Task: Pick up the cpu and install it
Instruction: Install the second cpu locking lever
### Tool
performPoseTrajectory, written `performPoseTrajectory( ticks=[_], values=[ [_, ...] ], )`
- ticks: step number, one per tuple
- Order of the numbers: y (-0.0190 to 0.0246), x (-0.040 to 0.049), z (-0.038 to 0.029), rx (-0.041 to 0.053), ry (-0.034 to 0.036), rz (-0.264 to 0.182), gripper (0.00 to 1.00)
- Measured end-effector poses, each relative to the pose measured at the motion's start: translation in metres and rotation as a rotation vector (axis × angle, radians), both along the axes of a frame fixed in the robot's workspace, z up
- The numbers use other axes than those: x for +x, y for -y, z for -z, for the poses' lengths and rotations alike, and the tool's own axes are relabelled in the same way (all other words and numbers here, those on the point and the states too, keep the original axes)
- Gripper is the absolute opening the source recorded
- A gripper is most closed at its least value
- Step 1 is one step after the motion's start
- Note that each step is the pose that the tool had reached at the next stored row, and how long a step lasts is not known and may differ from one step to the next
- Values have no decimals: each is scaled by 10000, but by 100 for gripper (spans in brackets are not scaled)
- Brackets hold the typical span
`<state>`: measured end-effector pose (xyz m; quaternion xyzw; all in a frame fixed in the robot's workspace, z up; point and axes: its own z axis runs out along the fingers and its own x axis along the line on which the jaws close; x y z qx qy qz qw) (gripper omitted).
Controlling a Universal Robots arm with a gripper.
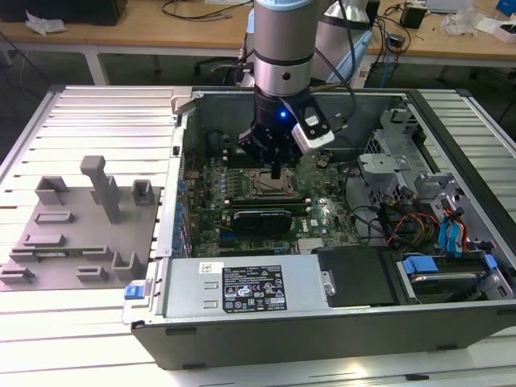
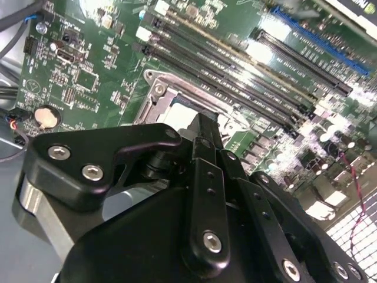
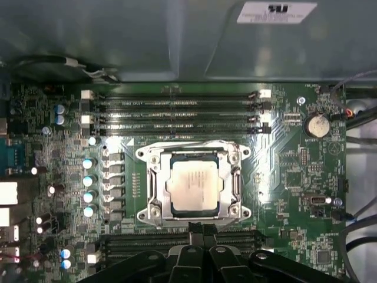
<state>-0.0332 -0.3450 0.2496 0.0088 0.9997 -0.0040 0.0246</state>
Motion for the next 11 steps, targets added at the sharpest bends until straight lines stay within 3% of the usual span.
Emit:
performPoseTrajectory(
  ticks=[4,11],
  values=[
    [71,-10,11,1,2,-2,11],
    [91,-100,58,1,1,-172,11]
  ],
)
